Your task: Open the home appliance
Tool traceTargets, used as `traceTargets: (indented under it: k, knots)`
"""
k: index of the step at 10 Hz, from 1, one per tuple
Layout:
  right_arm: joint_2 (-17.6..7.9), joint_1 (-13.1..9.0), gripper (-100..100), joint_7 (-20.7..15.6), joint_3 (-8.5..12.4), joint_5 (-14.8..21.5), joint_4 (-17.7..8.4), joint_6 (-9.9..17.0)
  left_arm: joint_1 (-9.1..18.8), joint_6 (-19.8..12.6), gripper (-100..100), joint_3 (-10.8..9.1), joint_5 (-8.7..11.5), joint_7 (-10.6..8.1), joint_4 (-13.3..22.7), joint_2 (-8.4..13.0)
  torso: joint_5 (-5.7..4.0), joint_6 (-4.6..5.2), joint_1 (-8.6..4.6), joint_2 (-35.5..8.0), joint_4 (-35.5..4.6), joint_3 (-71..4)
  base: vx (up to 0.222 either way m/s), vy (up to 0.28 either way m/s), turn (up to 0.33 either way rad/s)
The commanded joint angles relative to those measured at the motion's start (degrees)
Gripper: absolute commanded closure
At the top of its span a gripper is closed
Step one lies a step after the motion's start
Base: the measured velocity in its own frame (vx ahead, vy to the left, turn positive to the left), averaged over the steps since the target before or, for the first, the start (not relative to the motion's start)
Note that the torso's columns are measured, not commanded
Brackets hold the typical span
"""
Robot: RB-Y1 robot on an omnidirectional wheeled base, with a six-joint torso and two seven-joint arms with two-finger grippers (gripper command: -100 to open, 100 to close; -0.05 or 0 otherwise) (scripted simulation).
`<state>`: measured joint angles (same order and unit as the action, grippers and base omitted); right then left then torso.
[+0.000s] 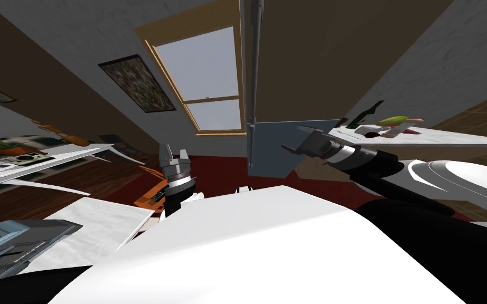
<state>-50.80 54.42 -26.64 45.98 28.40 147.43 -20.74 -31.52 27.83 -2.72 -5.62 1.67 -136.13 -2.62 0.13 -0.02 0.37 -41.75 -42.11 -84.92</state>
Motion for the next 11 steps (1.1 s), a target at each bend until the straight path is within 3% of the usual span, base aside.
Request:
traceTargets:
  k: [1,2,9,11]
  knots:
    - [0.1,0.0,-100,0.1,-0.1,-0.1,-3.6,0.2,0.0,0.0,0,0.0,0.0,0.0,0.0,0.0,-0.07,0.01,-0.16,-0.2,-0.1,0.1,0.078,0.059,-0.024]
    - [-0.3,0.5,-100,0.8,0.8,-0.4,-5.6,1.4,0.0,0.0,0,0.0,0.0,0.0,0.0,0.0,-0.11,0.02,-0.32,-0.4,-0.1,0.3,0.134,0.112,-0.066]
    - [-2.9,3.7,-100,3.5,5.4,-1.5,-6.8,6.2,0.0,0.0,0,0.0,0.0,0.0,0.0,0.0,-0.15,0.02,-0.41,-0.5,-0.2,0.4,0.157,0.158,-0.073]
    - [-4.2,5.2,-100,4.4,7.4,-1.8,-8.4,8.0,0.0,0.0,0,0.01,0.0,0.0,0.0,0.0,-0.09,0.03,-0.25,-0.5,-0.2,0.4,0.171,0.2,-0.098]
